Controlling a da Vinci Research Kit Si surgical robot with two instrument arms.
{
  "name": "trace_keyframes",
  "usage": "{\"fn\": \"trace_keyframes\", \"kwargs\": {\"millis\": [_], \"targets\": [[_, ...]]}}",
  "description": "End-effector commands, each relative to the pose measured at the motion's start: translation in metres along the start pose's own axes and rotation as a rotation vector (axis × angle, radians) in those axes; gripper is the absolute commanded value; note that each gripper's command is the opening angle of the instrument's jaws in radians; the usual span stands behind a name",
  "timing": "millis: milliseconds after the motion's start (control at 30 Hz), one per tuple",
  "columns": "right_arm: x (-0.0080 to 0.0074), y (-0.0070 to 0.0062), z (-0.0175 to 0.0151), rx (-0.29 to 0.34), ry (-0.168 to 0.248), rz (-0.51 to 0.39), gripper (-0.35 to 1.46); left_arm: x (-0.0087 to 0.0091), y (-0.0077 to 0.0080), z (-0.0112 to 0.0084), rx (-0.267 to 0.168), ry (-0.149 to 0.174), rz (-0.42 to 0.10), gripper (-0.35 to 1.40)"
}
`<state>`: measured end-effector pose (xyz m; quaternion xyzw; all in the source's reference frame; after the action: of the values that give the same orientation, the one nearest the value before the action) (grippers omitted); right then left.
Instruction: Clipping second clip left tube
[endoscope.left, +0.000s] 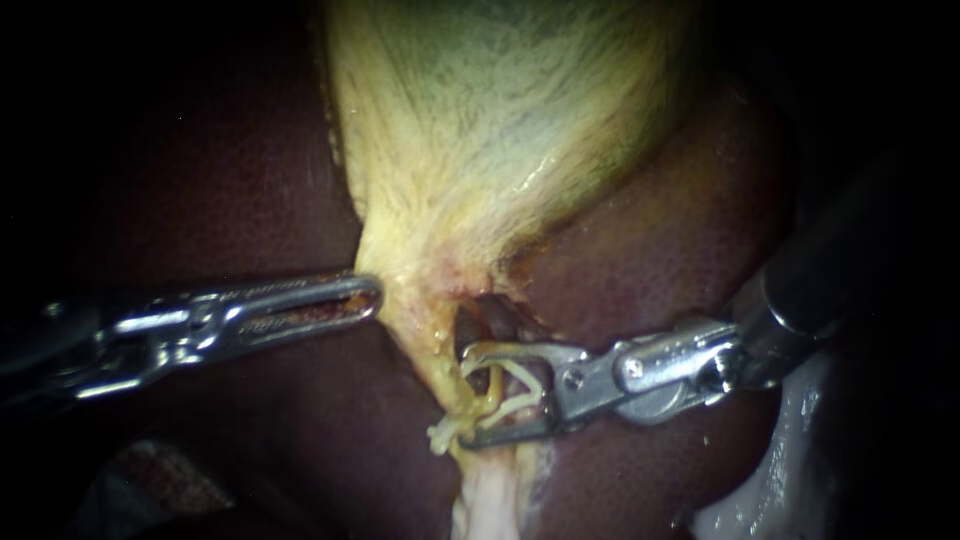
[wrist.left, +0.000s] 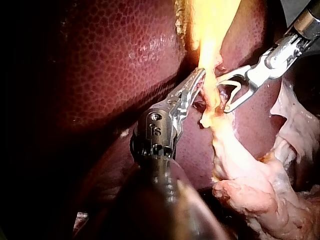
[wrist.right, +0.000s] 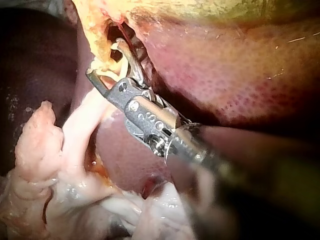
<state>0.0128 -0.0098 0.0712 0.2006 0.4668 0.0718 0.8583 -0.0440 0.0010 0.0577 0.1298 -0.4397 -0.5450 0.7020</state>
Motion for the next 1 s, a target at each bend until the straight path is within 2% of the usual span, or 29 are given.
{"fn": "trace_keyframes", "kwargs": {"millis": [33,267,433,567,733,833,967,1000], "targets": [[0.0002,-0.0001,0.0004,-0.001,0.001,0.000,0.56,-0.0001,-0.0001,0.0000,0.000,-0.001,-0.001,-0.35],[0.0003,-0.0010,0.0032,-0.010,-0.001,-0.008,0.58,-0.0004,-0.0006,0.0005,-0.001,-0.007,-0.004,-0.35],[0.0001,-0.0021,0.0052,0.069,0.005,-0.021,0.55,-0.0005,-0.0009,0.0012,-0.004,-0.009,-0.005,-0.35],[0.0006,-0.0021,0.0065,0.130,0.009,-0.039,0.51,-0.0005,-0.0011,0.0015,-0.006,-0.010,-0.005,-0.35],[0.0008,-0.0019,0.0068,0.115,0.004,-0.038,0.44,-0.0004,-0.0013,0.0018,-0.002,-0.008,-0.005,-0.35],[0.0008,-0.0018,0.0065,0.116,-0.017,-0.037,0.31,-0.0004,-0.0014,0.0018,-0.002,-0.008,-0.005,-0.35],[0.0005,-0.0016,0.0056,0.099,-0.059,-0.020,-0.30,-0.0004,-0.0014,0.0018,-0.002,-0.008,-0.005,-0.35],[0.0004,-0.0015,0.0052,0.099,-0.069,-0.002,-0.35,-0.0004,-0.0014,0.0018,-0.002,-0.008,-0.005,-0.35]]}}
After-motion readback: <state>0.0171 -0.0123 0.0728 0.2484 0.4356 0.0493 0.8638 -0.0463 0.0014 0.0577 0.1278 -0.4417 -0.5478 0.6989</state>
